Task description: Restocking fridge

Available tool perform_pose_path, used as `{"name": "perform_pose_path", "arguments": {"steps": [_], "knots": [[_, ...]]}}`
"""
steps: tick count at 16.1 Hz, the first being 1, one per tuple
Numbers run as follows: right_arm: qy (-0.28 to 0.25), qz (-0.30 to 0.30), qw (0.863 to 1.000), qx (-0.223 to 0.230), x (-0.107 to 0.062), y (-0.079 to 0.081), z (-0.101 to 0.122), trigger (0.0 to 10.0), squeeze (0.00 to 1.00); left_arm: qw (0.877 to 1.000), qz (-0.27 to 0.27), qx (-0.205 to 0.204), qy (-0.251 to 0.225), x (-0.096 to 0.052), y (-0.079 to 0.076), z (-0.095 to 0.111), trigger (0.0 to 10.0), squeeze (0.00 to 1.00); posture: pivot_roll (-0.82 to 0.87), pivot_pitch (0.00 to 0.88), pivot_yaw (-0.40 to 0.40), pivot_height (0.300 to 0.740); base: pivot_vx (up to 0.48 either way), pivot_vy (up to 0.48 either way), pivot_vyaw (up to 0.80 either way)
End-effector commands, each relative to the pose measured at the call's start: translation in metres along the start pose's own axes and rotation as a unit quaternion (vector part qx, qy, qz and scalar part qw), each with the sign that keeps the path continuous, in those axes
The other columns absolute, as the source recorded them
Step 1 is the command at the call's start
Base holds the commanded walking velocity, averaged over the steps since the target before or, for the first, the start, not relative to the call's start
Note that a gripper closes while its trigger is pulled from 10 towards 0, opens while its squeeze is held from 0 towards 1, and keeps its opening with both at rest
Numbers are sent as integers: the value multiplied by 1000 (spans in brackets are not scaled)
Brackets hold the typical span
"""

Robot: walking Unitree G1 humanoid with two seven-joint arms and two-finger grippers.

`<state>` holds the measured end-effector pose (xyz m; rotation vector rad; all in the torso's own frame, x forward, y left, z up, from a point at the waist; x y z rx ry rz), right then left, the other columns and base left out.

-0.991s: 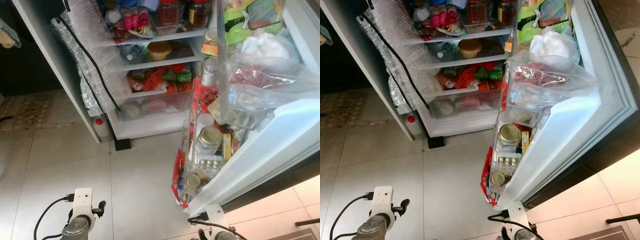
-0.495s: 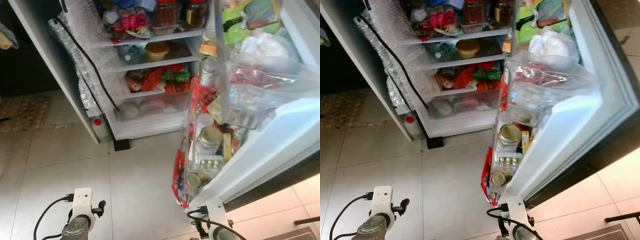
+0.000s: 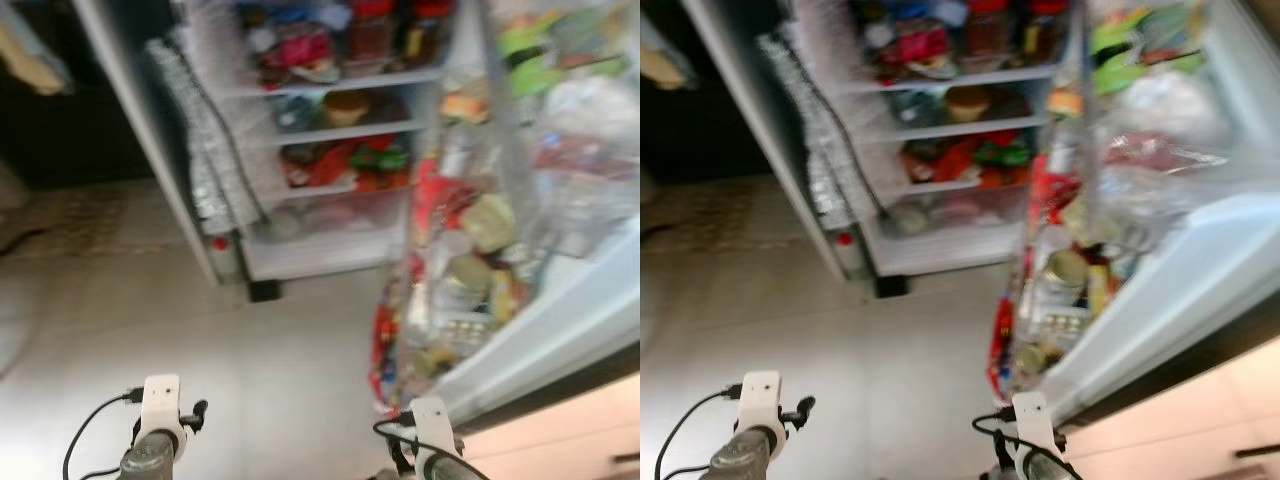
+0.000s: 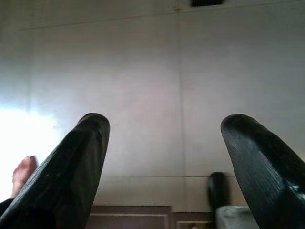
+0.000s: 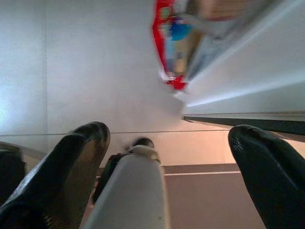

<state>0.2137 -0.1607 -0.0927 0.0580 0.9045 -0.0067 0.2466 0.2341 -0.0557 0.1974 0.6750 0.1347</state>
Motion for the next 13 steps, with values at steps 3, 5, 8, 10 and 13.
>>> {"name": "perform_pose_path", "arguments": {"steps": [3,5,8,10,13], "knots": [[2,-35,998,48,-2,-10,-9,10000,0,1000,-4,2,11,-2,-3,-8,10000,0,-98,135,27,740,0,99,0],[-29,-63,994,89,-4,-13,-6,10000,0,1000,-4,1,11,-2,-3,-8,10000,0,-100,137,29,740,0,0,0],[-96,-37,993,63,-5,-9,11,10000,0,1000,-2,5,9,-2,-2,-7,10000,0,-105,143,30,740,0,0,0],[-123,-17,991,50,-6,-6,18,10000,0,1000,0,5,7,-2,-2,-7,10000,0,-105,145,31,740,0,0,0],[-161,-6,986,39,-9,-4,27,10000,0,1000,2,5,3,-2,-1,-6,10000,0,-111,148,31,740,0,0,0]]}}
Point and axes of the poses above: a point about 5 cm out from each wrist's last joint towards the gripper, its own x axis pointing out of the wrist towards the gripper, its own z axis along the axis of the wrist's last joint, y = z × x, the point moved 2 cm from there along x, pointing out of the wrist towards the gripper, and after that the axes turned 9 degrees about x, right-handed, at the moved point
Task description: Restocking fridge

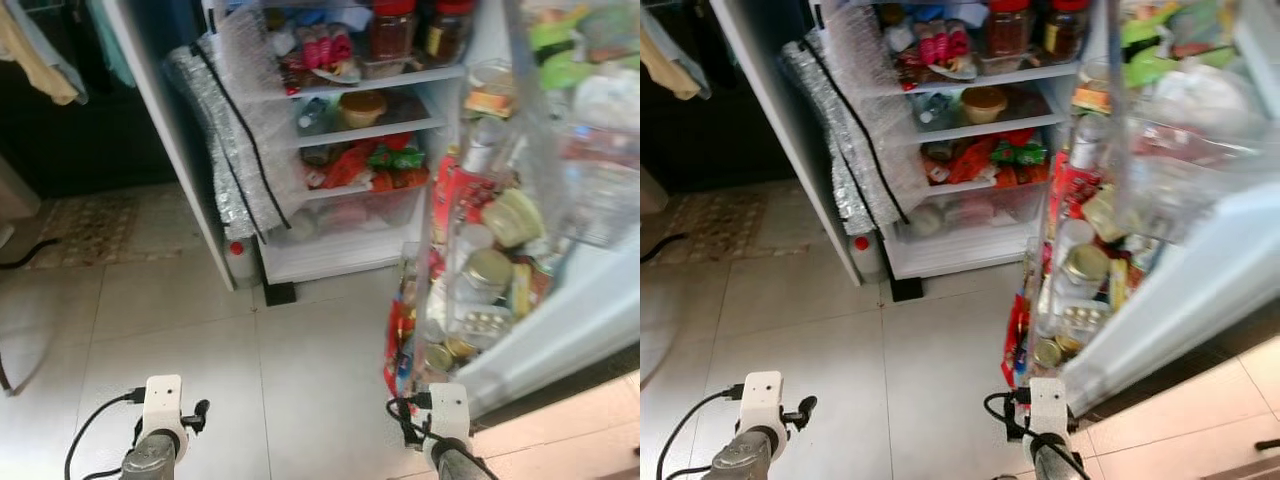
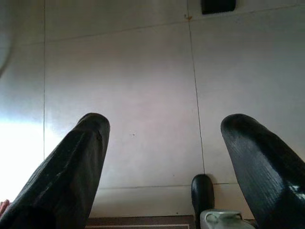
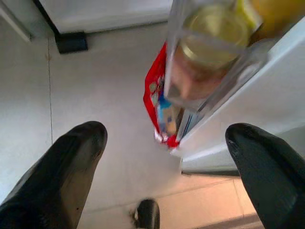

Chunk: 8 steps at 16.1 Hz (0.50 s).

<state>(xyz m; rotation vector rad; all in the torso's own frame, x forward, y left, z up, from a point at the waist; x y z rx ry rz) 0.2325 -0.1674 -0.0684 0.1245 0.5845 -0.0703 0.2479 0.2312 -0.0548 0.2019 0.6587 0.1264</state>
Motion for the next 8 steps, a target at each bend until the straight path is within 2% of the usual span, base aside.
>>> {"name": "perform_pose_path", "arguments": {"steps": [1,2,3,4,5,7,8], "knots": [[-8,9,1000,-8,-2,1,-1,10000,0,1000,4,2,11,-2,1,-7,10000,0,-111,148,31,740,0,0,0],[-132,38,990,6,10,-2,61,10000,0,1000,4,2,10,-2,1,-7,10000,0,-112,148,29,740,0,0,0],[-169,49,984,11,12,-4,81,10000,0,1000,4,2,10,-2,0,-7,10000,0,-112,148,29,740,0,0,0],[-177,61,982,5,14,-4,92,10000,0,1000,3,1,9,-2,-1,-7,10000,0,-114,147,27,740,0,0,0],[-170,64,983,1,14,-4,90,10000,0,1000,3,1,9,-2,-1,-7,10000,0,-112,147,26,740,0,0,0],[-84,98,990,-61,21,-2,77,10000,0,1000,3,0,9,-2,-2,-7,10000,0,-113,149,25,740,0,0,0],[-55,108,990,-77,22,-2,73,10000,0,1000,4,0,9,-2,-2,-7,10000,0,-113,149,25,740,0,0,0]]}}
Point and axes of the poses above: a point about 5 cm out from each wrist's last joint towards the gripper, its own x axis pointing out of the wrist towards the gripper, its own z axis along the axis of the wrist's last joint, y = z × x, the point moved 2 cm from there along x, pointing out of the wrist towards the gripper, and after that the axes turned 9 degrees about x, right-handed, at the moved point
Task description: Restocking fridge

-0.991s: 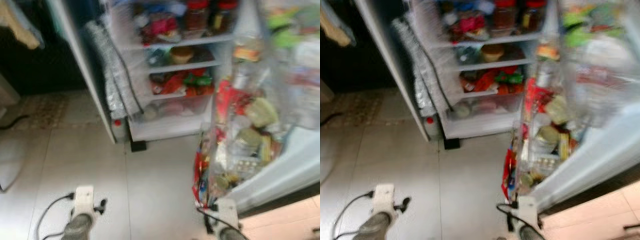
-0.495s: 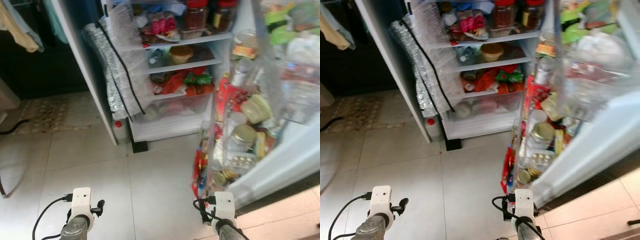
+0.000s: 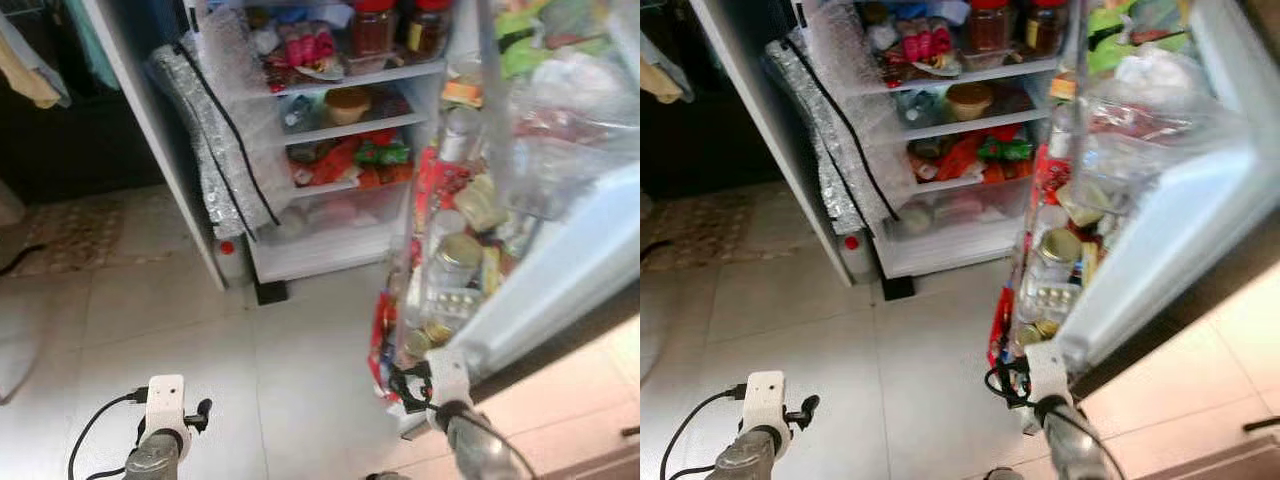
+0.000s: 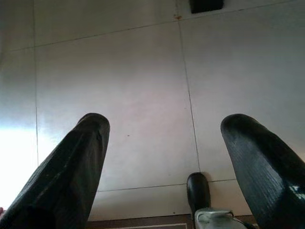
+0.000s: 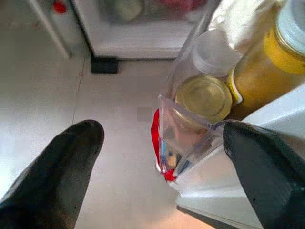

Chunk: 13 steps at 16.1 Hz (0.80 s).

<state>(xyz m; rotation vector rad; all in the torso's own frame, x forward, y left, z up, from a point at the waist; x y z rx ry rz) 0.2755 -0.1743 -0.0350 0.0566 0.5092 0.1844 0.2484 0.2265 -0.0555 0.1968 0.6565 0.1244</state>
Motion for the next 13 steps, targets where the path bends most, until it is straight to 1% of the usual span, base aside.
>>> {"name": "perform_pose_path", "arguments": {"steps": [1,2,4,5,6,9,10,11,13], "knots": [[4,3,1000,-12,6,-6,15,10000,0,1000,6,2,10,-2,3,-8,10000,0,-113,149,25,740,0,0,0],[37,10,999,-6,6,-7,9,10000,0,1000,6,2,10,-2,3,-8,10000,0,-115,149,27,740,0,0,0],[71,17,997,-3,6,-7,3,10000,0,1000,6,2,10,-2,3,-8,10000,0,-116,149,27,740,0,0,0],[107,21,994,-6,6,-7,-2,10000,0,1000,6,2,10,-2,4,-8,10000,0,-117,149,28,740,0,0,0],[112,40,993,-4,6,-4,-2,10000,0,1000,5,2,9,-2,3,-8,10000,0,-118,149,28,740,0,0,0],[103,98,989,43,6,7,0,10000,0,1000,1,0,8,-3,2,-8,10000,0,-119,148,29,740,0,0,0],[101,119,986,59,6,11,0,10000,0,1000,0,0,8,-2,2,-8,10000,0,-121,147,29,740,0,0,0],[106,134,983,65,5,14,0,10000,0,1000,0,0,8,-2,1,-8,10000,0,-120,147,28,740,0,0,0],[130,190,971,68,3,22,-1,10000,0,1000,-1,-3,6,-3,1,-7,10000,0,-117,145,25,740,0,0,0]]}}
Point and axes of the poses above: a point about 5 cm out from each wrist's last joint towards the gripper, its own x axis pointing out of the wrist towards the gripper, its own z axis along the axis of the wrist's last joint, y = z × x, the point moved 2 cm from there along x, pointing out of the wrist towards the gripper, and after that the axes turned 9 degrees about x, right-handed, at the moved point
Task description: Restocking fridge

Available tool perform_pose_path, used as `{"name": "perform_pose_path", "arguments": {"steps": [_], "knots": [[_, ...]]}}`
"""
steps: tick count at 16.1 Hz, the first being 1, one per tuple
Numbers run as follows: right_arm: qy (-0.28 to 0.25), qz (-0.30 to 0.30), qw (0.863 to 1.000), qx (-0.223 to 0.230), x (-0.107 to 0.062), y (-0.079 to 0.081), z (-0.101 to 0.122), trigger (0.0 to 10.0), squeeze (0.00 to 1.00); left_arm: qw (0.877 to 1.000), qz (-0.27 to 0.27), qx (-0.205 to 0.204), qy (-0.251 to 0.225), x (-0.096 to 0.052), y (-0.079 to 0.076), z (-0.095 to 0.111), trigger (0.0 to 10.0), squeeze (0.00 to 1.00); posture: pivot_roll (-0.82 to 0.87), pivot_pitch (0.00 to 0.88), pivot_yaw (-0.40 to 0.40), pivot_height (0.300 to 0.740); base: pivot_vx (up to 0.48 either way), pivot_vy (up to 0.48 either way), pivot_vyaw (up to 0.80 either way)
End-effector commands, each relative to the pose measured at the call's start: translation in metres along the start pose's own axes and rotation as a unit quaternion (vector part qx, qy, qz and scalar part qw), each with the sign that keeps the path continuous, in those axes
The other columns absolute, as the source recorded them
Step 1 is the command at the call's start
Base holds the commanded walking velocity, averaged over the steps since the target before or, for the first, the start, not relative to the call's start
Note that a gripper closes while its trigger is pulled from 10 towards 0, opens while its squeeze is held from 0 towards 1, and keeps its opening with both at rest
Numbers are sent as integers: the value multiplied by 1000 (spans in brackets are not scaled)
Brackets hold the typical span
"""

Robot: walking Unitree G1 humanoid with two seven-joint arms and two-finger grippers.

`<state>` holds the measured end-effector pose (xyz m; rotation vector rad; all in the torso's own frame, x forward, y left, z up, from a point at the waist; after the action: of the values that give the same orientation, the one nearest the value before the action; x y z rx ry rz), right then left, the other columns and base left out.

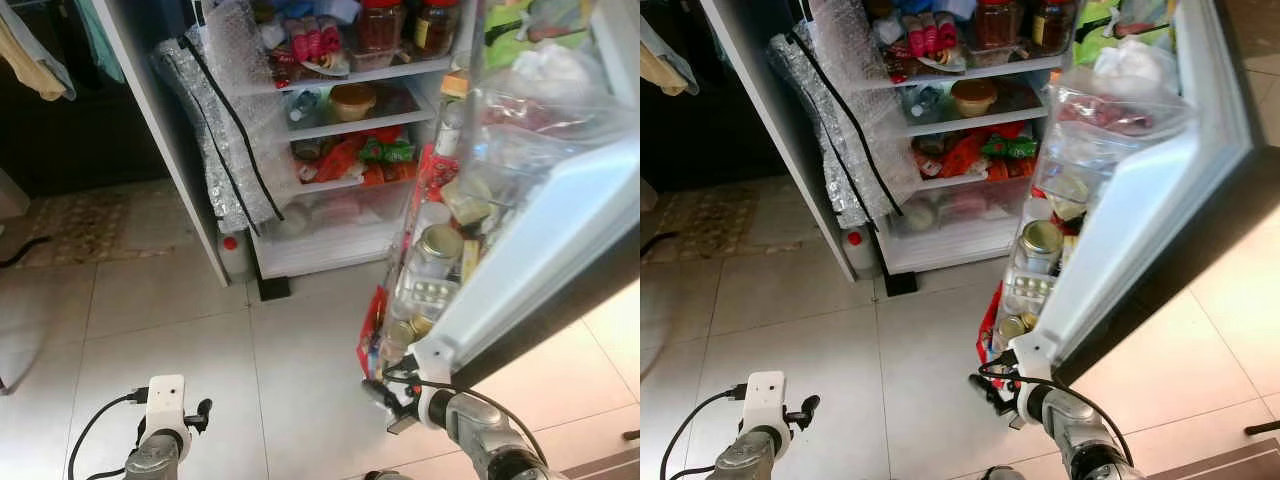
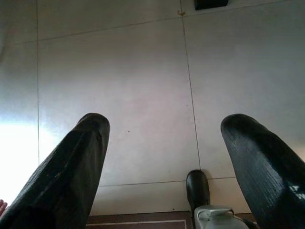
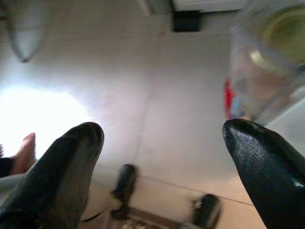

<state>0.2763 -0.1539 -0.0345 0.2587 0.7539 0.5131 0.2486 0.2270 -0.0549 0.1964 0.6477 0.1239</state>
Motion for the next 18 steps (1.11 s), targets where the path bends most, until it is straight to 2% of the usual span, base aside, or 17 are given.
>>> {"name": "perform_pose_path", "arguments": {"steps": [1,4,5,6,7,8,9,10,12,13,14,15,16,17,18], "knots": [[17,20,1000,3,0,3,-3,10000,0,1000,-2,-4,10,-2,0,-8,10000,0,-118,144,25,740,0,0,0],[31,70,997,9,0,11,-5,10000,0,1000,-4,-6,10,-3,-1,-9,10000,0,-121,143,24,740,0,0,0],[56,86,995,-3,-1,12,-8,10000,0,1000,-4,-6,10,-3,-1,-9,10000,0,-122,142,24,740,0,0,0],[110,111,986,-53,-2,14,-12,10000,0,1000,-5,-6,10,-3,-1,-10,10000,0,-123,140,24,740,0,0,0],[168,126,972,-106,-5,14,-16,10000,0,1000,-5,-6,10,-3,-1,-10,10000,0,-125,139,24,740,0,0,0],[197,137,961,-136,-6,14,-18,10000,0,1000,-5,-6,10,-4,-1,-10,10000,0,-126,137,23,740,0,0,0],[260,147,936,-187,-10,12,-23,10000,0,1000,-5,-5,11,-4,-1,-11,10000,0,-123,134,23,740,0,0,0],[287,140,925,-208,-12,9,-24,10000,0,1000,-4,-5,11,-4,-1,-11,10000,0,-123,132,23,740,0,0,0],[351,140,889,-257,-17,5,-27,10000,0,1000,-4,-4,11,-4,0,-11,10000,0,-123,130,24,740,0,0,0],[371,139,879,-267,-18,3,-28,10000,0,1000,-3,-3,12,-4,0,-12,10000,0,-125,129,25,740,0,0,0],[400,136,861,-284,-21,1,-28,10000,0,1000,-2,-3,12,-4,1,-12,10000,0,-126,130,24,740,0,0,0],[440,131,834,-306,-24,-2,-29,10000,0,1000,-2,-3,12,-4,1,-11,10000,0,-124,132,25,740,0,0,0],[463,121,816,-325,-26,-6,-28,10000,0,1000,-1,-3,12,-4,1,-11,10000,0,-123,132,25,740,0,0,0],[475,98,808,-335,-27,-10,-26,10000,0,1000,-1,-2,12,-4,2,-11,10000,0,-124,133,26,740,0,0,0],[478,69,807,-341,-28,-14,-24,10000,0,1000,0,-2,12,-4,2,-11,10000,0,-125,133,26,740,0,0,0]]}}
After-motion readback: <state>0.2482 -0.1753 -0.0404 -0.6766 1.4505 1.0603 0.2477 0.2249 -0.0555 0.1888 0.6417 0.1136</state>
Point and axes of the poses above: a point about 5 cm out from each wrist's last joint towards the gripper, its own x axis pointing out of the wrist towards the gripper, its own z axis along the axis of the wrist's last joint, y = z × x, the point moved 2 cm from there along x, pointing out of the wrist towards the gripper, and after that the axes turned 9 degrees about x, right-handed, at the moved point
